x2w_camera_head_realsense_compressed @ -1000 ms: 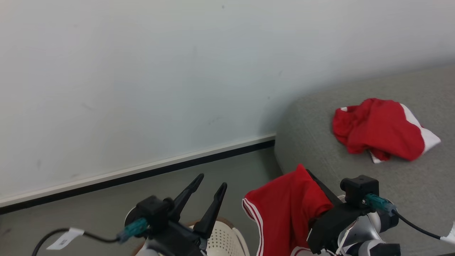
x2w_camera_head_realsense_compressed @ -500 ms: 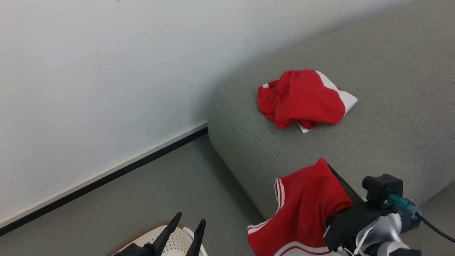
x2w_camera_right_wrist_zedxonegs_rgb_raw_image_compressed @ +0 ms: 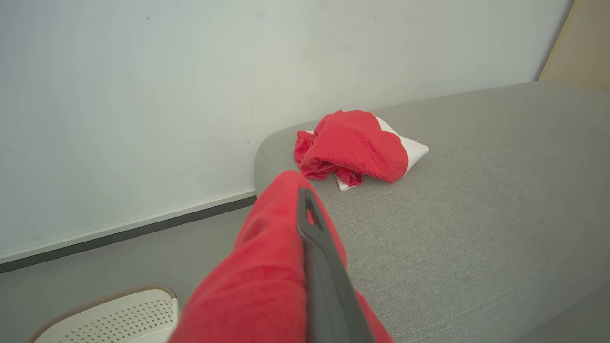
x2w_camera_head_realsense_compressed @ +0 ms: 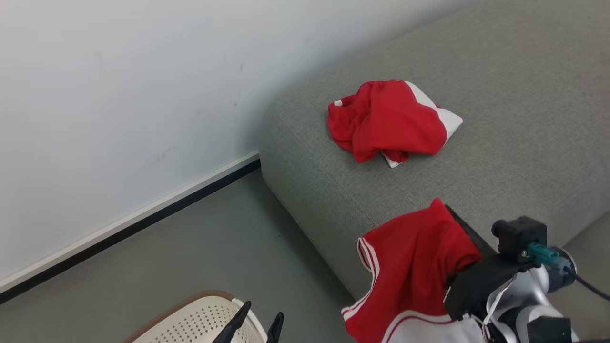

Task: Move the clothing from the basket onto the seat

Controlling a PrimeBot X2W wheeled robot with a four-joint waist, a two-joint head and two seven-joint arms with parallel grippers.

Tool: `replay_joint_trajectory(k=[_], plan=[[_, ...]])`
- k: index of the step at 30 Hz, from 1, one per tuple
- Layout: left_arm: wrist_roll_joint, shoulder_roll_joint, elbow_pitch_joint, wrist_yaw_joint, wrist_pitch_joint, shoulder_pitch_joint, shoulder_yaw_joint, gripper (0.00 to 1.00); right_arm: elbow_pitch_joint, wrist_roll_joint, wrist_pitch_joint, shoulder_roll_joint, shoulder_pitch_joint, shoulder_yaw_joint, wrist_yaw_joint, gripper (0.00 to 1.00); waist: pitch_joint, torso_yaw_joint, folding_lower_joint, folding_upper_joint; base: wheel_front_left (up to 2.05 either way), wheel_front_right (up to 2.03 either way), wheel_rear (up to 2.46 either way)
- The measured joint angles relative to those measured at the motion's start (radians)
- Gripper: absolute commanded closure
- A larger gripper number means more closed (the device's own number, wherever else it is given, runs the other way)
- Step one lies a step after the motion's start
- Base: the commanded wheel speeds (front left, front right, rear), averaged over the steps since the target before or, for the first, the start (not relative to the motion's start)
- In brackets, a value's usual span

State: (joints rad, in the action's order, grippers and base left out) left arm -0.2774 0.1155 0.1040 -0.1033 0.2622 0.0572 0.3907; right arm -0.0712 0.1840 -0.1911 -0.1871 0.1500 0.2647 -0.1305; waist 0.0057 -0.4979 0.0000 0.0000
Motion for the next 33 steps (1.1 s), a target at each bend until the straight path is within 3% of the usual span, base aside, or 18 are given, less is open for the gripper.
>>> replay_joint_trajectory(k=[6,13,25,33], plan=[[0.018,0.000,-0.011,-0.011,0.000,0.004,0.026,0.00,0.035,0.057,-0.011,-0.112,0.164,0.019,0.000,1.00,0.033,0.031,0.0000,0.0000,0.00,0.00,0.00],[0.040,0.040,-0.024,-0.023,0.000,0.093,0.095,0.00,0.124,0.160,-0.037,-0.233,0.448,-0.066,0.000,1.00,0.130,0.073,0.0001,0.0001,0.00,0.00,0.00],[0.067,0.074,-0.139,-0.027,-0.025,0.264,0.207,0.00,0.446,0.235,0.000,-0.421,0.905,-0.232,0.000,1.00,0.377,0.172,0.0004,0.0002,0.00,0.00,0.00],[0.071,0.083,-0.172,-0.027,-0.014,0.312,0.223,0.00,0.649,0.182,0.098,-0.470,1.005,-0.296,0.000,1.00,0.533,0.253,0.0004,0.0003,0.00,0.00,0.00]])
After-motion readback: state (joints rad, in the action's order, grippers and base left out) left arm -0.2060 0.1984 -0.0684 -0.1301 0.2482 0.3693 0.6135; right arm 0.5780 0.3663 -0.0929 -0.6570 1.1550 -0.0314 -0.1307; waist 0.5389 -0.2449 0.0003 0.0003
